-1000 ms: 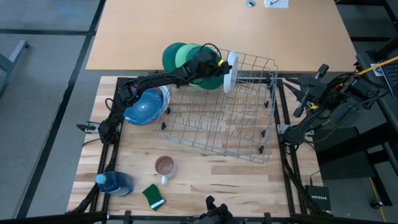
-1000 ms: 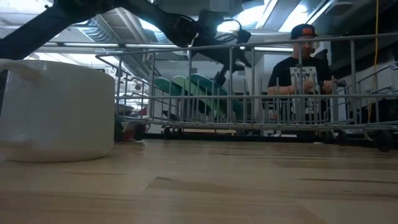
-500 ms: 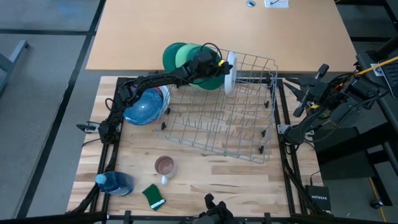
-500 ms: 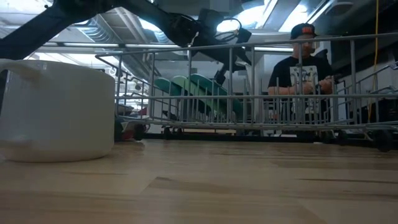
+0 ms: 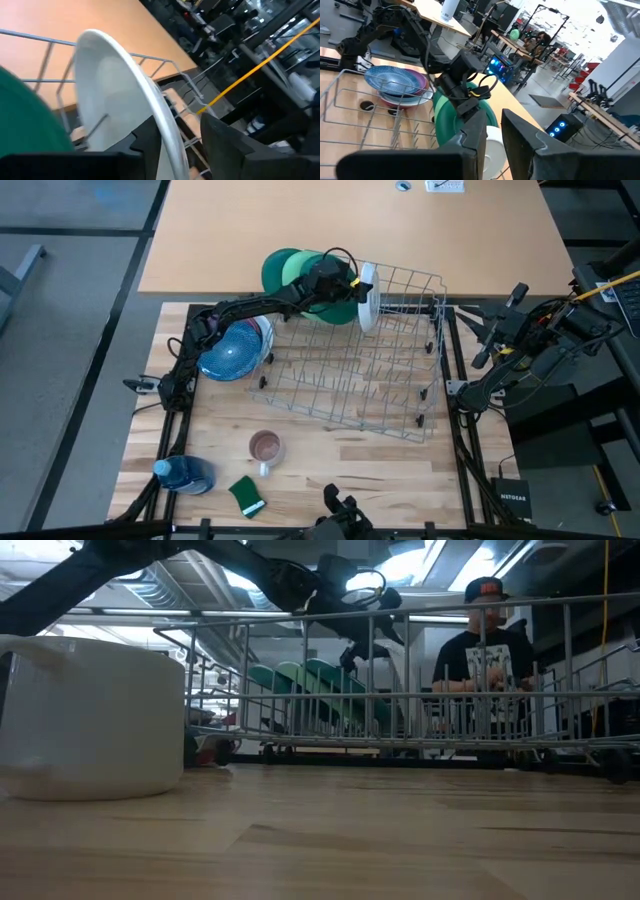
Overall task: Sort dishes
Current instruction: Put the bottom white plate into the dishwasher rack
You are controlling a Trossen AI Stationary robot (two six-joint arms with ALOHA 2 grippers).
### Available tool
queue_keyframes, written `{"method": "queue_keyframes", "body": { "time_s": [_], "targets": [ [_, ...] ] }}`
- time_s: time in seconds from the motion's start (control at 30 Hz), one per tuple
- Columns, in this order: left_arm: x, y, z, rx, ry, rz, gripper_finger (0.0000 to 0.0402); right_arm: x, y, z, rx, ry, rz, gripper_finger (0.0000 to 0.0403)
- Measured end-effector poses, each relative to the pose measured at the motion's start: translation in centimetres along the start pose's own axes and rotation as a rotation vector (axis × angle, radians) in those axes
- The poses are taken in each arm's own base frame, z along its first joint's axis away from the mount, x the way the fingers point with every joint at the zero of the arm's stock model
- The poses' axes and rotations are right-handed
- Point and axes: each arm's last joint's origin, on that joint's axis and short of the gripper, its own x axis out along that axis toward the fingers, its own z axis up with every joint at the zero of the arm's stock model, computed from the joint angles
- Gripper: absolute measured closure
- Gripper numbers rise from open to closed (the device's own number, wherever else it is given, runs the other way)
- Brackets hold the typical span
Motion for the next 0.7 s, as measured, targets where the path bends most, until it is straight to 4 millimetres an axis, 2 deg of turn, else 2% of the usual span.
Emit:
{"method": "queue_keyframes", "body": {
  "time_s": [0.2,0.7],
  "targets": [
    [-0.6,1.0,1.1,0.027,0.047,0.010,0.0265,0.0,0.1,0.0,0.005,0.013,0.035,0.0338],
    [-1.8,1.7,3.3,0.048,0.029,-0.004,0.0265,0.0,0.1,0.0,0.005,0.013,0.035,0.0338]
  ]
}}
